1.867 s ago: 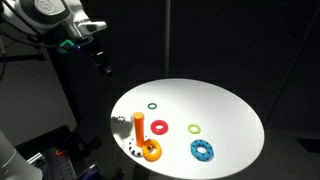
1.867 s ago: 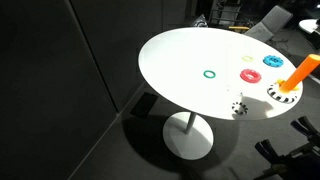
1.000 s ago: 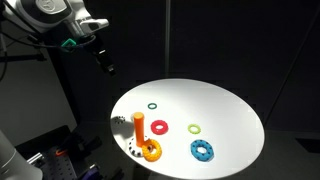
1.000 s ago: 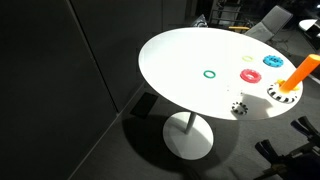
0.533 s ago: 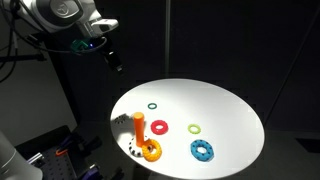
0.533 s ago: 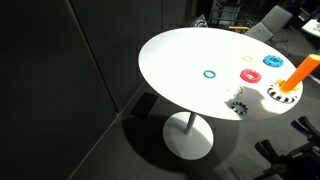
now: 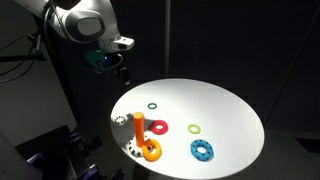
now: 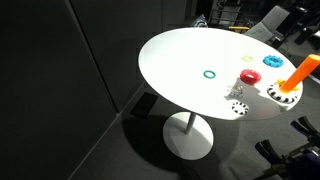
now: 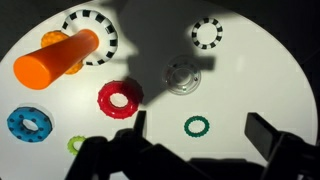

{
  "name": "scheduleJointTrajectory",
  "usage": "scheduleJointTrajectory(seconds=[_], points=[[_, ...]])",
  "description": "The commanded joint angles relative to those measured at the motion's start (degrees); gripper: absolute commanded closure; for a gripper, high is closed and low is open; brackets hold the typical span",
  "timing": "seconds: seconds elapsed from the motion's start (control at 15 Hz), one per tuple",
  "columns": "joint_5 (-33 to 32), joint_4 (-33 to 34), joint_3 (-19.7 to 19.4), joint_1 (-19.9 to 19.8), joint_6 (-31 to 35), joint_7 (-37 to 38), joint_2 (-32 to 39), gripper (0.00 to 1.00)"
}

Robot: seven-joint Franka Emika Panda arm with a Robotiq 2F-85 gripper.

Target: Put the red ring through the pole

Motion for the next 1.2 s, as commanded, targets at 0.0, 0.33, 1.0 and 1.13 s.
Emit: scheduleJointTrajectory(seconds=[0.0,0.33,1.0,1.13], points=[[-0.12,0.69,-0.46,0.26,-0.11,-0.03,1.24,0.0],[-0.14,2.27,-0.63,0.34,-0.12,-0.02,3.7,0.0],[-2.15,3.01,-3.54,-3.46,4.68,2.26,6.45,0.0],[-2.13,3.06,-4.89,-4.76,5.21,2.03,6.64,0.0]])
